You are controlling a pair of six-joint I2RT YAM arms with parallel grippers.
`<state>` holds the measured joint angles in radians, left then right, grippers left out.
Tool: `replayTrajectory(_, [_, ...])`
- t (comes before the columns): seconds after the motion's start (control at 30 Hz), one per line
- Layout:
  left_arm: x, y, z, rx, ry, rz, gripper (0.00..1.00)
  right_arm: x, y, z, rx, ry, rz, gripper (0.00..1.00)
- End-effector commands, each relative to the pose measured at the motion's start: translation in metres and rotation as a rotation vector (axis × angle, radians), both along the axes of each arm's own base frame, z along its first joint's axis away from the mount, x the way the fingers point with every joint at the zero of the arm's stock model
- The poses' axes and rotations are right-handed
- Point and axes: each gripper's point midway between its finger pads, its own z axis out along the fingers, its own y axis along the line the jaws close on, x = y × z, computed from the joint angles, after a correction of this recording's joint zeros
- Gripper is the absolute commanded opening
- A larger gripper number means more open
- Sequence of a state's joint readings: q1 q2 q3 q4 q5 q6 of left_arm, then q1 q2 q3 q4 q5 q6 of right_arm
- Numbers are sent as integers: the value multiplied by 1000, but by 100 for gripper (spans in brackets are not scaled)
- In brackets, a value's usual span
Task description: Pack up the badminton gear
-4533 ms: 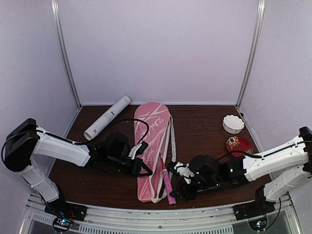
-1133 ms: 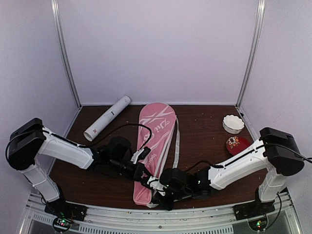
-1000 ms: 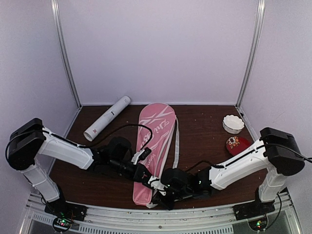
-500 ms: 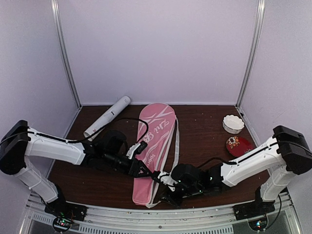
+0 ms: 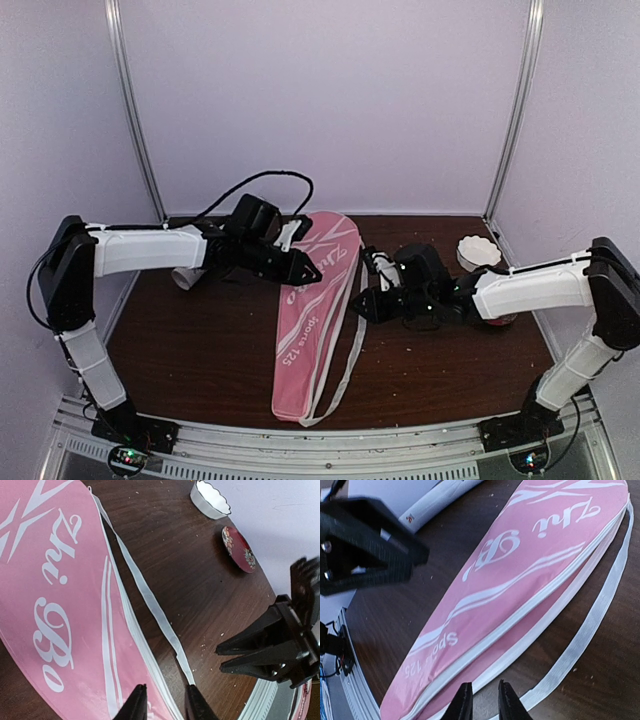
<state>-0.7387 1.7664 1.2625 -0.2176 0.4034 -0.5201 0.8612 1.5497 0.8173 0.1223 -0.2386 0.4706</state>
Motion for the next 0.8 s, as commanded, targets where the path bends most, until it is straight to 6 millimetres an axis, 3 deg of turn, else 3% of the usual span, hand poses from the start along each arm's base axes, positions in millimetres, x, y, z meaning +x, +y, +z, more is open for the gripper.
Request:
replayTrajectory(0.0, [-5, -2, -30, 86, 50, -35, 24, 24, -3, 3, 34, 59, -54, 21])
replayTrajectory(0.23, [-53, -4, -74, 196, 104, -99, 21, 20, -6, -14, 18, 100, -64, 22])
replayTrajectory(0.37, [-64, -3, -99, 295, 110, -123, 21, 26, -12, -18, 5, 103, -92, 23])
replayTrajectory(0.6, [-68, 3, -139, 419, 163, -137, 22, 56, -33, -18, -5, 112, -180, 23])
replayTrajectory(0.77, [-91, 19, -151, 468, 202, -158, 22, 79, -49, -16, -8, 106, -248, 25])
